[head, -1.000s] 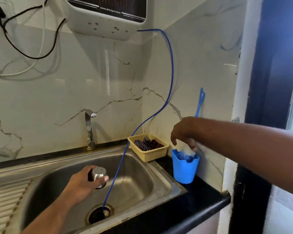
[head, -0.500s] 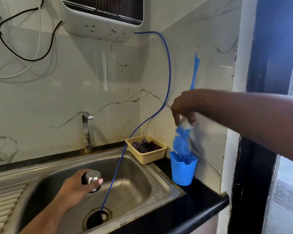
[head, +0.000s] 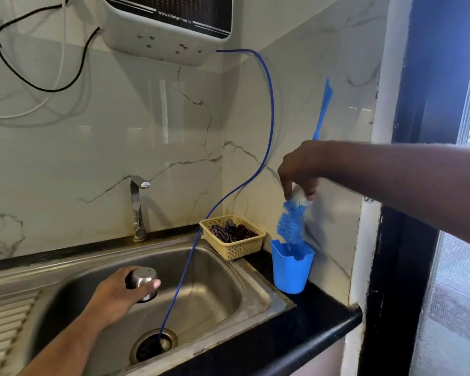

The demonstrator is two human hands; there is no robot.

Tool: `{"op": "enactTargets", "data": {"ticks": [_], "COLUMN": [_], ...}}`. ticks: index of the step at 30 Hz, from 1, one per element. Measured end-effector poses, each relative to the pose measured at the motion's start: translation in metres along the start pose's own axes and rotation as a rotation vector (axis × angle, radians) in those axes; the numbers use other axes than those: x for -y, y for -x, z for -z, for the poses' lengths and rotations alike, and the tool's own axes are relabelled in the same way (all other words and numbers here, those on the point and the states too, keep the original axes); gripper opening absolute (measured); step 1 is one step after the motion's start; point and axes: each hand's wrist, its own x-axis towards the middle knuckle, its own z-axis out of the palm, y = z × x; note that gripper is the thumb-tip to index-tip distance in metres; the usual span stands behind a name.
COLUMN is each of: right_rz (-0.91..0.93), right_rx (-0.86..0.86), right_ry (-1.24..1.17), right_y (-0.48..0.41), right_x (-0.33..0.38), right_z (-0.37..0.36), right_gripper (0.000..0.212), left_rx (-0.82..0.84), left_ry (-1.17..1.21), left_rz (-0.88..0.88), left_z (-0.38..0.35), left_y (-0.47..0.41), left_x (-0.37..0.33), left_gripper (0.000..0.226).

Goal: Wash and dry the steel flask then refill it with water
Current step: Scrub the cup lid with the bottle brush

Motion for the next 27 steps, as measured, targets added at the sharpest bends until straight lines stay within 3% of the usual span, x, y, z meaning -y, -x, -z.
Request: {"op": "enactTargets", "data": {"ticks": [8,12,15,19,22,24,27], "right_rz": [-0.015,-0.008,-0.028,0.004,0.109,0.177,0.224], "right_rx": [0.052,0.123,0.083,-0.097,-0.31,-0.474,-0.546], "right_ry": [0.022,-0.031,-0.282,-0.777,-1.044,-1.18,-1.429], "right_y": [-0.008,-0.012,-0.014,-0.012,-0.035,-0.064,-0.097], "right_x": [0.007,0.003,-0.01,0.008,0.073,0.135,0.203], "right_z": [-0.001,0.003,0.021,0.055,0.068,0.069,0.056], "right_gripper": [0.061,0.061,0.056,0.045,0.052,0.05,0.051], "left_rx": [0.003,0.015,-0.001,0.006,-0.057,-0.118,-0.124], "left_ry": [0.007,0.027,0.168,0.751,1.0,1.051,1.069], "left_rz": [0.03,0.058,0.091,0.276,0.36,0.396,0.441], "left_z": [0.004,0.012,0.02,0.036,0.044,0.049,0.045], "left_y": [-0.003,-0.002,0.001,-0.001,-0.004,-0.008,-0.007], "left_x": [0.004,0.003,-0.001,-0.005,-0.004,0.002,-0.001], "left_gripper": [0.061,0.07,0.066,0.066,0.056,0.062,0.071]}}
